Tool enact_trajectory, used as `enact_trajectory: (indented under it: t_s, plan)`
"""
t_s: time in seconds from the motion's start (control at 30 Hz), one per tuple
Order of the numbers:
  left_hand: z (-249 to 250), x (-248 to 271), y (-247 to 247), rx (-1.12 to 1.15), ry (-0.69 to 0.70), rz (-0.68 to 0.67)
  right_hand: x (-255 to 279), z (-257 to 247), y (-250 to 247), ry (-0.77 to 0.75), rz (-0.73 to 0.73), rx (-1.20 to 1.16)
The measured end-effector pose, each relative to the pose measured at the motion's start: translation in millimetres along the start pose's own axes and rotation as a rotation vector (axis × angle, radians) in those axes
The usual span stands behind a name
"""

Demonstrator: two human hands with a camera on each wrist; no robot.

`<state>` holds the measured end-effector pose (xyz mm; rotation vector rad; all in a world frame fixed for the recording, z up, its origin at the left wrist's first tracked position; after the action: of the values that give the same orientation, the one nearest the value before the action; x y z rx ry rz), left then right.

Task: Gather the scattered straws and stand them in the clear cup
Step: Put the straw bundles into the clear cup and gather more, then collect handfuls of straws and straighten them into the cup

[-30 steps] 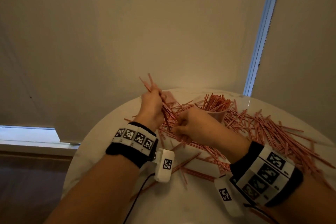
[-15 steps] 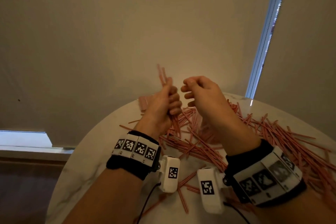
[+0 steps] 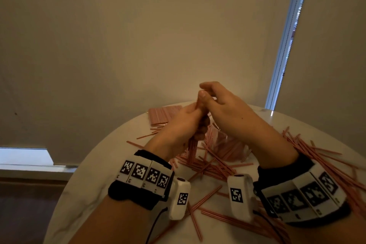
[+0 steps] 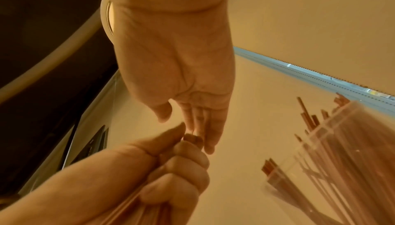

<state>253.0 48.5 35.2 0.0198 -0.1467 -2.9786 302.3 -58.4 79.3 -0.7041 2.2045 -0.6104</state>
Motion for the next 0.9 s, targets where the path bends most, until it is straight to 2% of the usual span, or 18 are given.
enact_trajectory:
  t_s: [0.07,0.13,0.2,0.23,0.3,0.37,0.43,0.53,0.6,0.67,0.73,0.8,0.9]
  plan:
    - [7.1,-3.7,-10.2,0.219,0.076,0.093,2.5,-2.4,-0.9,0.046,-0.017,0.091]
    - [12.3,-5.0,-17.8,0.437,0.161,0.202,10.0,-4.9,6.6,0.129,-0.217,0.133]
    - [14.1,-4.6,-20.7,0.553,0.249,0.297,17.7,-10.6,17.4,0.186,-0.41,0.006]
    - [14.7,-4.5,-20.6,0.572,0.293,0.333,19.1,-14.6,20.5,0.183,-0.438,-0.072]
    - [15.4,-3.9,-19.1,0.558,0.353,0.371,17.1,-21.8,19.9,0.142,-0.391,-0.073]
    - [15.4,-2.4,-15.8,0.491,0.354,0.359,13.1,-23.2,18.2,0.109,-0.302,0.022]
    - [11.9,-2.7,-8.5,0.41,0.289,0.288,11.8,-21.8,18.2,0.089,-0.255,0.071]
    - [7.9,-4.7,-2.4,0.294,0.185,0.203,13.3,-16.4,17.3,0.083,-0.309,0.107]
    - [12.2,-3.7,-15.8,0.342,0.204,0.307,15.3,-11.1,9.1,0.081,-0.386,0.161]
    - [19.3,0.4,-38.0,0.363,0.236,0.489,18.3,-6.8,0.9,0.075,-0.497,0.254]
    - [23.2,3.0,-49.4,0.187,0.184,0.538,21.0,-4.4,-0.9,0.071,-0.577,0.29]
    - [18.0,2.2,-43.7,-0.106,0.081,0.426,20.5,-5.3,2.2,0.06,-0.573,0.272]
    - [5.0,2.1,-31.3,-0.417,0.018,0.264,14.9,-2.5,-2.9,0.057,-0.426,0.244]
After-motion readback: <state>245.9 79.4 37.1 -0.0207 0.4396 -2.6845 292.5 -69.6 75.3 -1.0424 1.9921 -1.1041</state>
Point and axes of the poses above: each hand's wrist, its own x-axis away from the middle knuckle, its own y-axis out of the palm, z = x × y, the point moved 4 cm from there along -x, towards the middle knuckle, and after that the axes turned 6 degrees about -y, right-handed, at the moved point
